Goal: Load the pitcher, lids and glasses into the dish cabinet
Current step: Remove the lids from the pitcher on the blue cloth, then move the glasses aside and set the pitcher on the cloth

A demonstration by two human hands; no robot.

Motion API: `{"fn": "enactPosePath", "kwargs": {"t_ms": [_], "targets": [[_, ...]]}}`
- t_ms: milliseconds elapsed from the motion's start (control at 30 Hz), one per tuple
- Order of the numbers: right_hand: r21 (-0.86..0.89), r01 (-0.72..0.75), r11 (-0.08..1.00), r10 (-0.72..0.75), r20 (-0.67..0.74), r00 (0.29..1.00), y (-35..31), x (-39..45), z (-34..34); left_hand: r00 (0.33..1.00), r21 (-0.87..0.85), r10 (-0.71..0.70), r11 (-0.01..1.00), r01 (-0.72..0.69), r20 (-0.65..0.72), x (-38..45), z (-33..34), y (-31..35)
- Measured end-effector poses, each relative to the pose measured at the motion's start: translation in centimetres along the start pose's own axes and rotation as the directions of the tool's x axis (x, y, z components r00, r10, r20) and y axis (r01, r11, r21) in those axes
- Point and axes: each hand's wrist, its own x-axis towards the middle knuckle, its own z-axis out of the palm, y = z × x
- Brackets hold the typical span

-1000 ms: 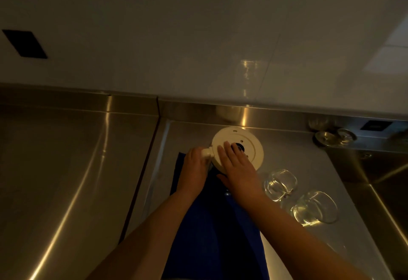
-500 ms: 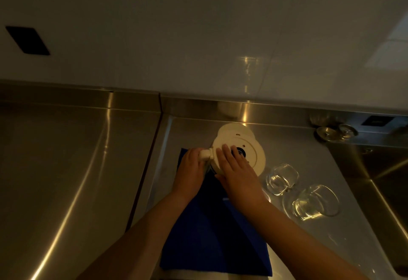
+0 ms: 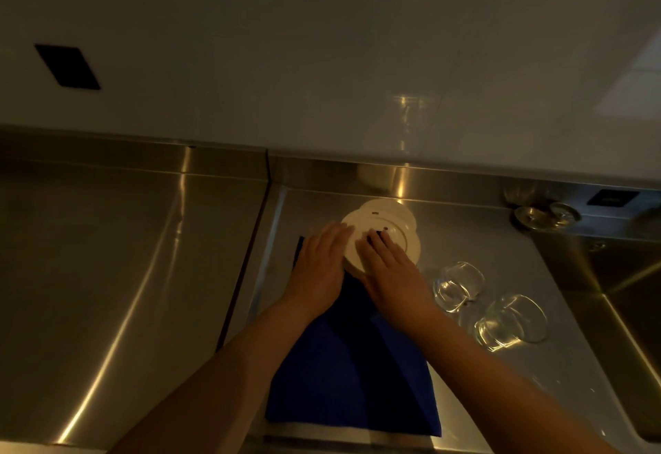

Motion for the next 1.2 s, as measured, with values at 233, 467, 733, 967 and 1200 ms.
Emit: {"fn": "enactPosePath", "kwargs": {"t_ms": [233, 467, 733, 967, 1200], "targets": [[0.012, -0.048, 0.999, 0.048, -0.035, 0.998, 1.9, -2.8, 0.1, 0.965, 0.255, 0.186, 0.939, -0.230, 0.185, -0.3, 1.1, 2.8], [0.118, -0.065, 0.991, 0.076, -0.093, 0.993, 2.4, -3.9, 1.1, 0.980, 0.275, 0.114, 0.949, -0.155, 0.162, -0.5, 1.6, 3.7], [0.104, 0.023, 0.994, -0.022, -0.014, 1.000, 4.5, -3.9, 1.6, 0.982, 0.316, -0.012, 0.948, -0.048, 0.187, -0.7, 1.6, 5.4], [0.134, 0.082, 0.988, -0.074, -0.064, 0.995, 9.9, -8.2, -1.5, 0.975, 0.319, -0.100, 0.947, 0.032, 0.199, 0.0, 3.9, 13.7], [0.103, -0.034, 0.994, 0.033, 0.015, 0.999, 19.5, -15.4, -2.1, 0.946, 0.237, 0.050, 0.963, -0.131, 0.322, 1.0, 9.7, 21.9]]}}
